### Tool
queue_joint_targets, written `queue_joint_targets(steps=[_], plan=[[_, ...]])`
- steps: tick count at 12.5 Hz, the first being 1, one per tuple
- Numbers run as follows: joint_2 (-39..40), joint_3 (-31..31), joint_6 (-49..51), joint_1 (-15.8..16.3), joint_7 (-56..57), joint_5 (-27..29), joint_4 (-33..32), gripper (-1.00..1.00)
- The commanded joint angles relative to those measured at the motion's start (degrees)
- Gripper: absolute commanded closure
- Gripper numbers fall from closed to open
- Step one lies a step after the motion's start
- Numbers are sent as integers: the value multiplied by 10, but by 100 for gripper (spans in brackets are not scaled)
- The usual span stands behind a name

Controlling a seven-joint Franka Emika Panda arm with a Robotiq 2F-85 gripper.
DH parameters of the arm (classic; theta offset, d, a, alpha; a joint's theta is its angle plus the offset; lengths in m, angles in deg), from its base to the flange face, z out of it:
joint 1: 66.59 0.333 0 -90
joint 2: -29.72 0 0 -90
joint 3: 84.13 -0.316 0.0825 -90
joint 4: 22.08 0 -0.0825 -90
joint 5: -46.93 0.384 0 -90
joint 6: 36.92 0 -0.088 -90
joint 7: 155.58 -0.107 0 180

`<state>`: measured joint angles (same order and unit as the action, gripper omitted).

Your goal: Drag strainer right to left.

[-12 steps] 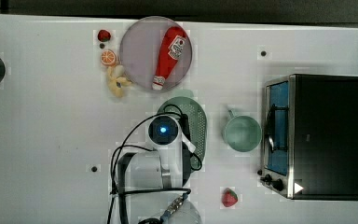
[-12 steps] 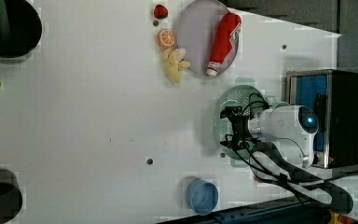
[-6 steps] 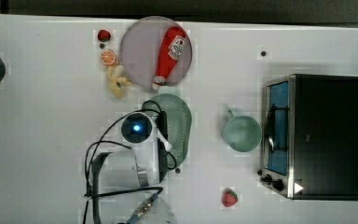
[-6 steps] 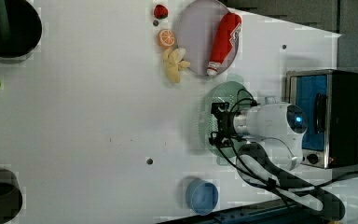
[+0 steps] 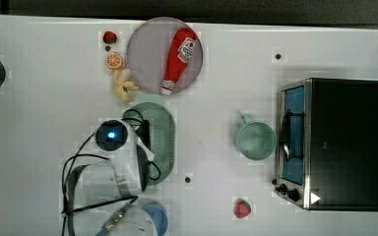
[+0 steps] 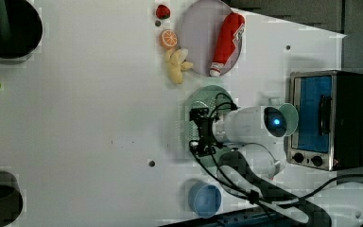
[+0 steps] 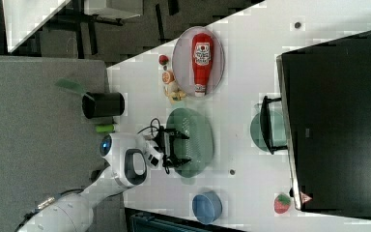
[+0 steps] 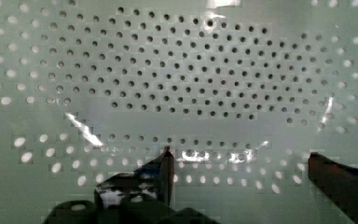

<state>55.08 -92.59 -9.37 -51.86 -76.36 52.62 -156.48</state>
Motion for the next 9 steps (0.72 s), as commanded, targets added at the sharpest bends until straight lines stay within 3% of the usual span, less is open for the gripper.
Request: queue_joint_targets(steps=[1,9], plan=[[12,0,-1,37,-38,33,47,-100],[39,0,19,108,-122,43,106,-100]])
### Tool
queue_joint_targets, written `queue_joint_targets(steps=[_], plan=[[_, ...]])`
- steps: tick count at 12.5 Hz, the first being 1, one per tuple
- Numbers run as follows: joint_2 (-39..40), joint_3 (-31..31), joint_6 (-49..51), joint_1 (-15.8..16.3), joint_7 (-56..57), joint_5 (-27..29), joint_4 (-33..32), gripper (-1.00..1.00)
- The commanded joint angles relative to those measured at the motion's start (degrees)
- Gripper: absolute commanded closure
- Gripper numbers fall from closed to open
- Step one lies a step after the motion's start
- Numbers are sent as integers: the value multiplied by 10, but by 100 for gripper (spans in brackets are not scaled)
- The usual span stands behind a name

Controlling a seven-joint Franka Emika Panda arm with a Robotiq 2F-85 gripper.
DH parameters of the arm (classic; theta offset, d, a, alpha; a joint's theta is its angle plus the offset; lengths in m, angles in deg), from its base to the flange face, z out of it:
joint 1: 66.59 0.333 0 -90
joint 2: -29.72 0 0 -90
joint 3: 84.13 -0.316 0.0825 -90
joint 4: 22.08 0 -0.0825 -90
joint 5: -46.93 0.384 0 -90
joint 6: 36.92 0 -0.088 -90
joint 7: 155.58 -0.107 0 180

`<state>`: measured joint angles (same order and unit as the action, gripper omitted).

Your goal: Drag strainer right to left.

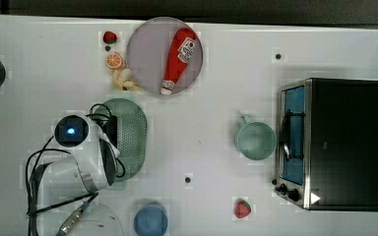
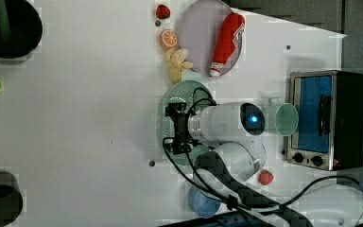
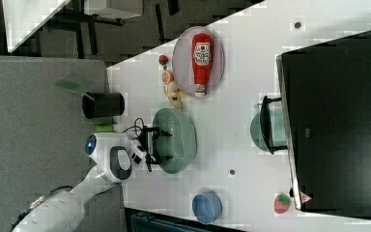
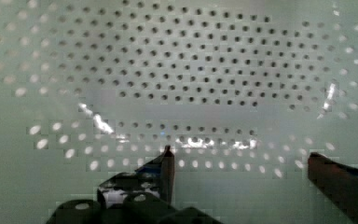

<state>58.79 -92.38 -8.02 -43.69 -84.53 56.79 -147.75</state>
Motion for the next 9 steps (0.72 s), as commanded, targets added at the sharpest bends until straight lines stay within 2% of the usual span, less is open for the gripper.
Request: queue_joint_targets(steps=[1,9], plan=[[5,-2,6,33,-41,5,23,-100],[37,-2,7,80,-47,59,78,-100]])
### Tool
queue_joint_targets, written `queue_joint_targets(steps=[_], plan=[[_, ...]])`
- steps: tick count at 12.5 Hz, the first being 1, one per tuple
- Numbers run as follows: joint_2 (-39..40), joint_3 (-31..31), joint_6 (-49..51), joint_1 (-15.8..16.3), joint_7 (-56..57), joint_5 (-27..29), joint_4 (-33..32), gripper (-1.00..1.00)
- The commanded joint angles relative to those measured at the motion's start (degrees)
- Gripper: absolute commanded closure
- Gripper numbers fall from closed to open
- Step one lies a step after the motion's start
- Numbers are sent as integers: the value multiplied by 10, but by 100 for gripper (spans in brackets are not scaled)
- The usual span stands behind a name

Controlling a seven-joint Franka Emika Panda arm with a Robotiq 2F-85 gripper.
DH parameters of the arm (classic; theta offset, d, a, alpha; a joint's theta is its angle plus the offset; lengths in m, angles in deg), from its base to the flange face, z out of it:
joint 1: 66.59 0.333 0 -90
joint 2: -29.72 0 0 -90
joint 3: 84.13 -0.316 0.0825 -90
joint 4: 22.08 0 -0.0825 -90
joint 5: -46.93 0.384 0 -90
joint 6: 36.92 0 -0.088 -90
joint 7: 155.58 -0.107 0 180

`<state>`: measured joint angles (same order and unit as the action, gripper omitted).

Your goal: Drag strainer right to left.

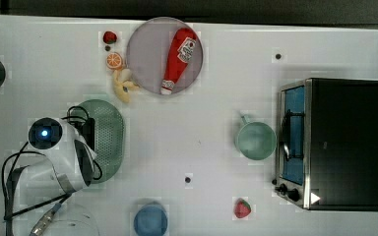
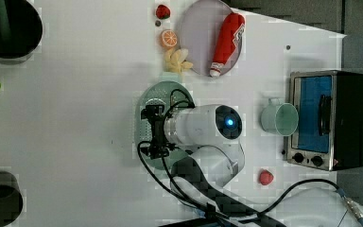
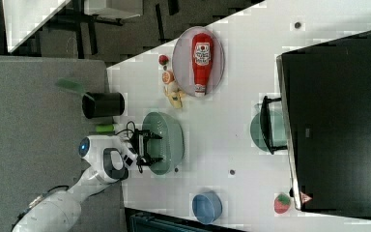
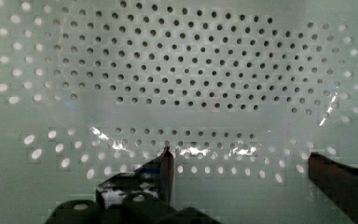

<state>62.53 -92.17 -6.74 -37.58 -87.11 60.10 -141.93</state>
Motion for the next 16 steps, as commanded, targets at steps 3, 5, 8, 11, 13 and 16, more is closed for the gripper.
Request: queue_joint_targets(steps=[3,5,8,11,13,16], plan=[[17,-4,-7,35,-46,33,47,-100],[30,-4,-8,46,-54,36,67,-100],[48,-4,-8,58,-56,36,92,-100],[46,-2,-8,62,-52,31,99,-100],[13,10,35,61,-1,21,94,-100],[-85,62,128,60,142,-29,89,-100]])
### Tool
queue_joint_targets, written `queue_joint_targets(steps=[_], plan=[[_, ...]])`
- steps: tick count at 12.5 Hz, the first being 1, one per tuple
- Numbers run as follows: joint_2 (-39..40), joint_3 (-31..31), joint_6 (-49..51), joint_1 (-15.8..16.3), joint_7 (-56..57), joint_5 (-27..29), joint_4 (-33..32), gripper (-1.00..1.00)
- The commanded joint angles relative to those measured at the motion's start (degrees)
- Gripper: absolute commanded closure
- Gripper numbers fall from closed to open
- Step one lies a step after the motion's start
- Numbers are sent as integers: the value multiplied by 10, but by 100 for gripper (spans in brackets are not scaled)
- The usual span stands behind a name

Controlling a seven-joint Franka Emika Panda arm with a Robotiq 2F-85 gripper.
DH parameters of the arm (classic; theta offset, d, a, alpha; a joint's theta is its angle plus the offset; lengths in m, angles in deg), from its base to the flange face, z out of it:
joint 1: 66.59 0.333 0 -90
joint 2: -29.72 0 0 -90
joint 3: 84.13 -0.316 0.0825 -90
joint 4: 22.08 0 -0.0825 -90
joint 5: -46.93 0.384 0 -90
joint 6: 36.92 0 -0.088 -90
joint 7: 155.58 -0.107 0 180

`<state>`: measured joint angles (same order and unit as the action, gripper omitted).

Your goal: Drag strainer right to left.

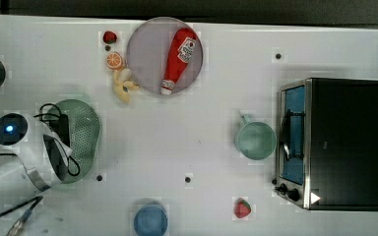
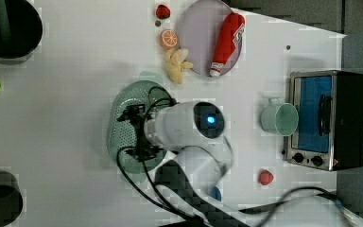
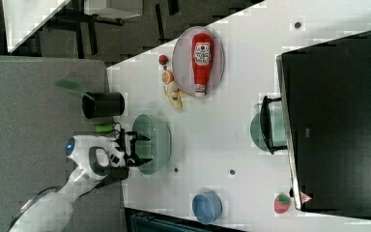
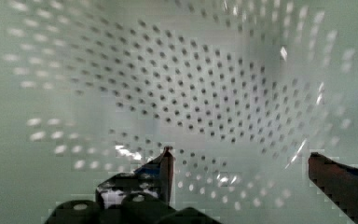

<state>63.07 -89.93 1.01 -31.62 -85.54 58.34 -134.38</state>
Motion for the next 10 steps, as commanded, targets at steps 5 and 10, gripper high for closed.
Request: queue_joint_targets(steps=[5,10], plan=[[-266,207,187,-12,398,-55,27,-100],[-380,384,365,-30,674,-127,65,-100]])
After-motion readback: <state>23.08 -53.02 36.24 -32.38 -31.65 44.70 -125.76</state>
